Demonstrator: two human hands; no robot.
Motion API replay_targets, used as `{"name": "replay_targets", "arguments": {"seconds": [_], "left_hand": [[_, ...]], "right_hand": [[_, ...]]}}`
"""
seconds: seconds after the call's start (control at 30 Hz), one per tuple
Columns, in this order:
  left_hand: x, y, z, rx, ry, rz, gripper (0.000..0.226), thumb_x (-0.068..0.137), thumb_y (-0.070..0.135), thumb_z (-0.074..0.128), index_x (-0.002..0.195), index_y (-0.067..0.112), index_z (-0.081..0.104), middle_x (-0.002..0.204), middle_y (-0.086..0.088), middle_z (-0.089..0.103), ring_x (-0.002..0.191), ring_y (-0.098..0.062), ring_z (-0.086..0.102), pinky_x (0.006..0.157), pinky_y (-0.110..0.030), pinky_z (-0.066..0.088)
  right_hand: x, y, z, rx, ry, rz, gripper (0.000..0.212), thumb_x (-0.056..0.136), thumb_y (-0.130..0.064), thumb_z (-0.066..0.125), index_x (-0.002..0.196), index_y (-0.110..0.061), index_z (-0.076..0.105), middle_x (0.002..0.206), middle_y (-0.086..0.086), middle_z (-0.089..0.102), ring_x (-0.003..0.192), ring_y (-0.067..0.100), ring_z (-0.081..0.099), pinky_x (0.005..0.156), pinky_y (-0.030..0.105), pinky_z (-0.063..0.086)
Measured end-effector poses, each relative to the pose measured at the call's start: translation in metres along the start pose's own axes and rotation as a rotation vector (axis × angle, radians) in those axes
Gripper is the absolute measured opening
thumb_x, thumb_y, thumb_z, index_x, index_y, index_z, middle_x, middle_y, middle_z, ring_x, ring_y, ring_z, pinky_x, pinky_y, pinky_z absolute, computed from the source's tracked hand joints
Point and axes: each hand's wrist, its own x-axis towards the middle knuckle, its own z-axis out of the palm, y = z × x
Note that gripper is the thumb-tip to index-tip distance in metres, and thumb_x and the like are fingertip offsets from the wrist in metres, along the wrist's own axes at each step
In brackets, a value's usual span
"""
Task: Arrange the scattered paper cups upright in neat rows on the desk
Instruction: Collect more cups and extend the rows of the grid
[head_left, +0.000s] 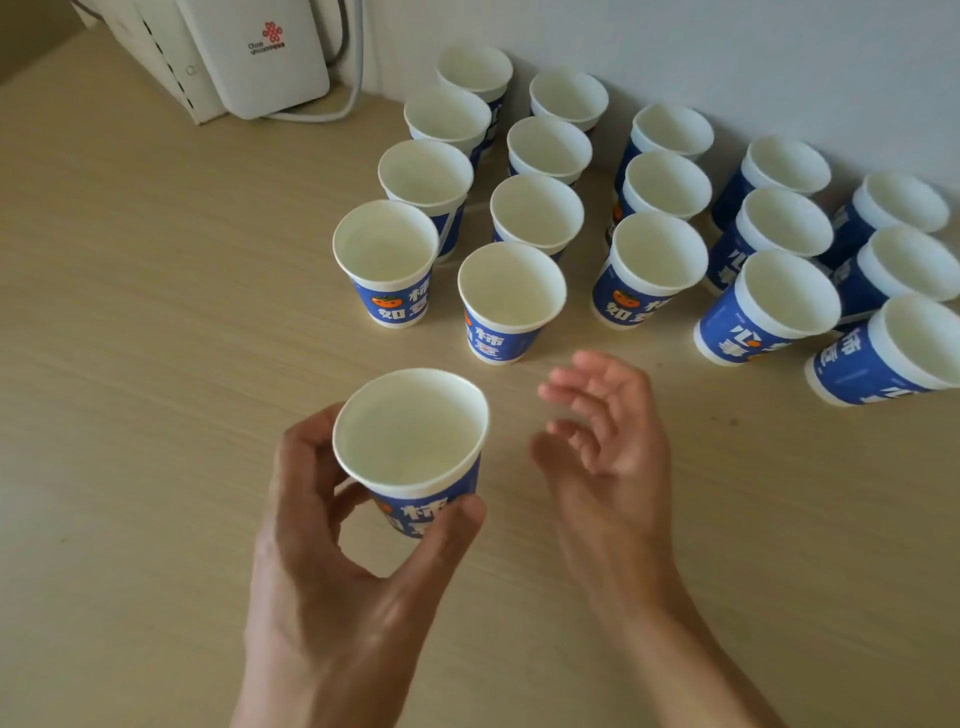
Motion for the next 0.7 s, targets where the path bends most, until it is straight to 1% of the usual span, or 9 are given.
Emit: {"name": "replay_targets", "arguments": {"seconds": [0.07,0.13,0.17,0.23,0.37,0.47,0.53,0.6,0.7], "left_hand": [[0.002,0.003,0.005,0.01,-0.062,-0.02,0.069,0.054,0.043,0.082,0.119,0.038,0.058,0.116,0.011,0.073,0.103,-0.013,0.073,0.083,-0.031,0.057],[0.004,0.006,0.012,0.027,-0.146,-0.05,0.066,0.053,0.044,0.08,0.116,0.043,0.059,0.113,0.013,0.074,0.1,-0.011,0.073,0.082,-0.032,0.056],[0.004,0.007,0.015,0.033,-0.195,-0.073,0.064,0.053,0.045,0.079,0.114,0.045,0.059,0.111,0.013,0.074,0.1,-0.009,0.073,0.083,-0.035,0.056],[0.003,0.01,0.026,0.037,-0.285,-0.11,0.062,0.052,0.043,0.077,0.112,0.047,0.06,0.112,0.014,0.075,0.103,-0.01,0.072,0.088,-0.039,0.056],[0.003,0.017,0.038,0.053,-0.358,-0.079,0.06,0.057,0.041,0.076,0.115,0.041,0.062,0.113,0.014,0.074,0.109,-0.01,0.07,0.095,-0.039,0.054],[0.0,0.021,0.044,0.047,-0.379,-0.067,0.065,0.058,0.046,0.078,0.121,0.038,0.061,0.117,0.015,0.073,0.114,-0.007,0.067,0.098,-0.038,0.052],[-0.001,0.022,0.044,0.041,-0.357,-0.076,0.072,0.056,0.054,0.079,0.123,0.039,0.059,0.12,0.018,0.071,0.115,-0.003,0.065,0.097,-0.035,0.052],[-0.005,0.021,0.044,0.021,-0.332,-0.101,0.075,0.052,0.057,0.079,0.123,0.04,0.059,0.119,0.019,0.071,0.115,-0.003,0.066,0.096,-0.033,0.052],[-0.012,0.02,0.043,0.012,-0.328,-0.126,0.076,0.051,0.056,0.079,0.123,0.038,0.059,0.116,0.019,0.073,0.115,-0.004,0.066,0.096,-0.032,0.051]], "right_hand": [[-0.012,-0.008,-0.015,0.027,-0.164,0.023,0.065,0.07,0.006,0.067,0.123,-0.031,0.057,0.12,-0.003,0.068,0.116,0.019,0.064,0.093,0.036,0.046],[-0.019,-0.018,-0.025,-0.024,-0.324,0.017,0.074,0.07,0.001,0.074,0.133,-0.031,0.052,0.131,-0.004,0.065,0.125,0.022,0.061,0.098,0.038,0.045],[-0.022,-0.022,-0.028,-0.071,-0.374,0.006,0.076,0.072,-0.004,0.078,0.137,-0.031,0.049,0.135,-0.005,0.063,0.128,0.023,0.059,0.1,0.04,0.046],[-0.025,-0.028,-0.035,-0.141,-0.398,-0.026,0.075,0.075,-0.016,0.081,0.14,-0.033,0.047,0.137,-0.008,0.062,0.129,0.022,0.059,0.102,0.044,0.048],[-0.025,-0.03,-0.044,-0.191,-0.334,-0.074,0.072,0.073,-0.025,0.081,0.137,-0.036,0.05,0.134,-0.013,0.063,0.124,0.019,0.062,0.099,0.047,0.051],[-0.021,-0.026,-0.054,-0.141,-0.263,-0.091,0.075,0.072,-0.024,0.083,0.137,-0.037,0.05,0.135,-0.009,0.063,0.124,0.022,0.062,0.098,0.042,0.051],[-0.015,-0.021,-0.059,-0.092,-0.155,-0.097,0.079,0.07,-0.023,0.084,0.137,-0.04,0.048,0.137,-0.008,0.062,0.127,0.021,0.061,0.099,0.036,0.05],[-0.006,-0.015,-0.061,-0.058,-0.037,-0.084,0.08,0.068,-0.022,0.084,0.136,-0.041,0.047,0.135,-0.012,0.061,0.126,0.017,0.061,0.098,0.032,0.05],[0.007,-0.006,-0.058,-0.098,0.07,-0.104,0.081,0.07,-0.015,0.084,0.139,-0.032,0.046,0.132,-0.016,0.061,0.125,0.016,0.06,0.098,0.034,0.052]]}}
